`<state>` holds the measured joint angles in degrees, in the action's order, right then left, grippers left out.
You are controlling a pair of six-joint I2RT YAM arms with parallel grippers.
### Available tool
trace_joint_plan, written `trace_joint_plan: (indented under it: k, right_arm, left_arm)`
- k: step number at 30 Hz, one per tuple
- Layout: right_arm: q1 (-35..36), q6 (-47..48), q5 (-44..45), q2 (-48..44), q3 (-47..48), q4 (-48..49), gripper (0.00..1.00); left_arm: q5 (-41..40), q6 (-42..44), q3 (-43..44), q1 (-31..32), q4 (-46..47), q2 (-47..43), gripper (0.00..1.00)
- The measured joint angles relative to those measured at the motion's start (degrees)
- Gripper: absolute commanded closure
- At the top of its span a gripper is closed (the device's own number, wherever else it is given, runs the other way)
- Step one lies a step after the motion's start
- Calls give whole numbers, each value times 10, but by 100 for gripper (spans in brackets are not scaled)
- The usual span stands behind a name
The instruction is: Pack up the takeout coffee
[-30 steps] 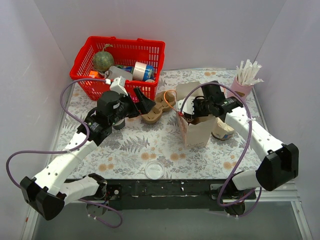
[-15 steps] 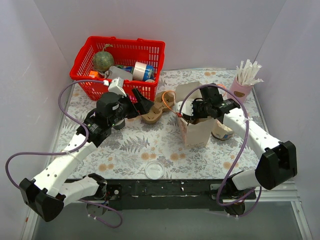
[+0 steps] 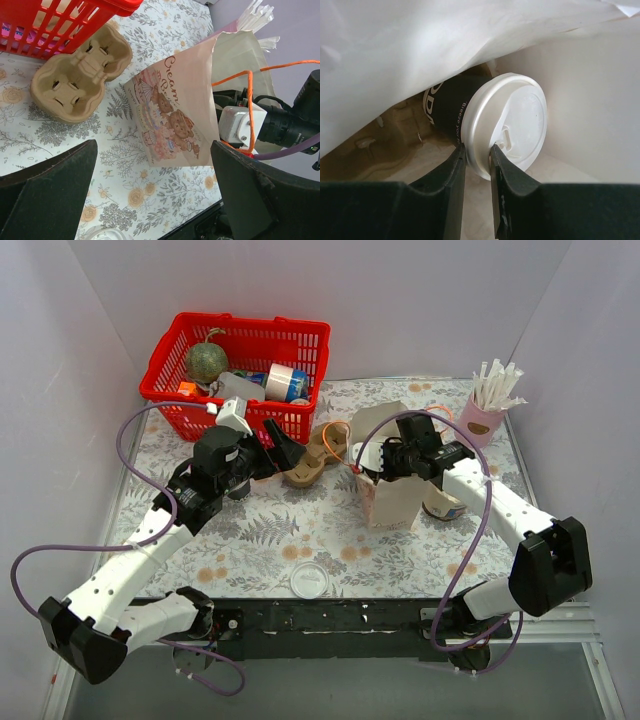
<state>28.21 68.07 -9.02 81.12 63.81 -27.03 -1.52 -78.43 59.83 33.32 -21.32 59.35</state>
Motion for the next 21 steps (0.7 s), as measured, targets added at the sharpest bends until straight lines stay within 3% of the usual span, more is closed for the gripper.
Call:
trace_joint_plan:
  k: [13, 21]
  right_arm:
    - [0, -9, 12, 0, -6, 17, 59]
    - [0, -15, 15, -2, -6, 18, 50]
  left_arm:
    - [0, 0, 0, 0, -7, 2, 2]
    - [0, 0, 1, 0, -10, 16, 2]
